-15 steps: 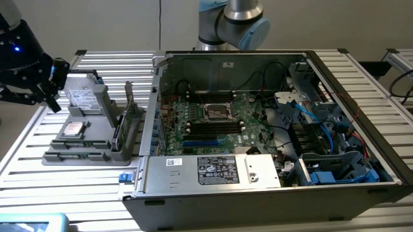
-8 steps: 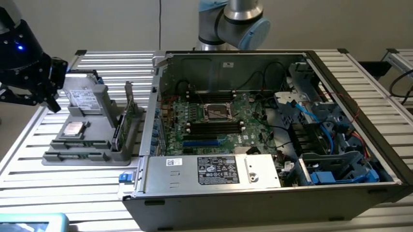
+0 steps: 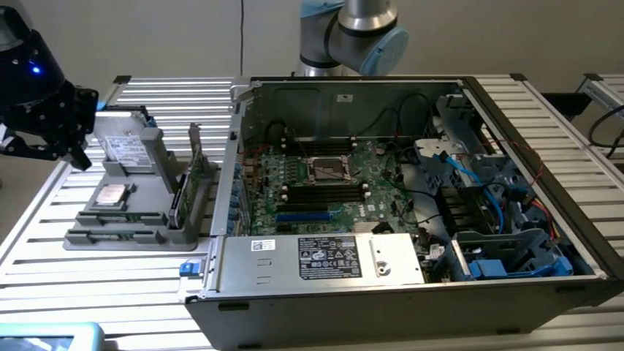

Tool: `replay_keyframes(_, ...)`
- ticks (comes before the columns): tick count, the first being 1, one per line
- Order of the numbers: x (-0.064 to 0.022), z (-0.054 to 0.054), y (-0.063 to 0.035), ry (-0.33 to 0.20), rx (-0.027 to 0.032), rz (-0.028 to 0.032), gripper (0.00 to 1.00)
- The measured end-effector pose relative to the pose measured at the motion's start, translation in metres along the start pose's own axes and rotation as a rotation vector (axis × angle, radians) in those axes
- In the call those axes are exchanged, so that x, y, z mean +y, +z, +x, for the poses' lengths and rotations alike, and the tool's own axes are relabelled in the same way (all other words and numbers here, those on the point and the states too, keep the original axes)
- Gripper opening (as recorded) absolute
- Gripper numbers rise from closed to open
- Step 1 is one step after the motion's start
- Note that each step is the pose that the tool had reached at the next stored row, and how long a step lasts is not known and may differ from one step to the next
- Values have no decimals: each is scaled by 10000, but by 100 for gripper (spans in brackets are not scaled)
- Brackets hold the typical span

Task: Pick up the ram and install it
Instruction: 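Pick up the ram and move it above insertion slot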

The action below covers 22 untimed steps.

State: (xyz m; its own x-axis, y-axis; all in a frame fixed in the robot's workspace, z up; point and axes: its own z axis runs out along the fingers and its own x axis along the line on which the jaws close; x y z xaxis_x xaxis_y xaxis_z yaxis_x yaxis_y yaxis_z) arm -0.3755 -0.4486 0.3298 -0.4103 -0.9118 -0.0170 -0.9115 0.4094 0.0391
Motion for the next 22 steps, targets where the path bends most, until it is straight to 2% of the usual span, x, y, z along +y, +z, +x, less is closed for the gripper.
replay_keyframes(15, 0, 0, 0, -2659, 98, -24, 11)
replay_keyframes(17, 0, 0, 0, -2929, 103, 7, 11)
replay_keyframes(22, 0, 0, 0, -3429, 144, 134, 11)
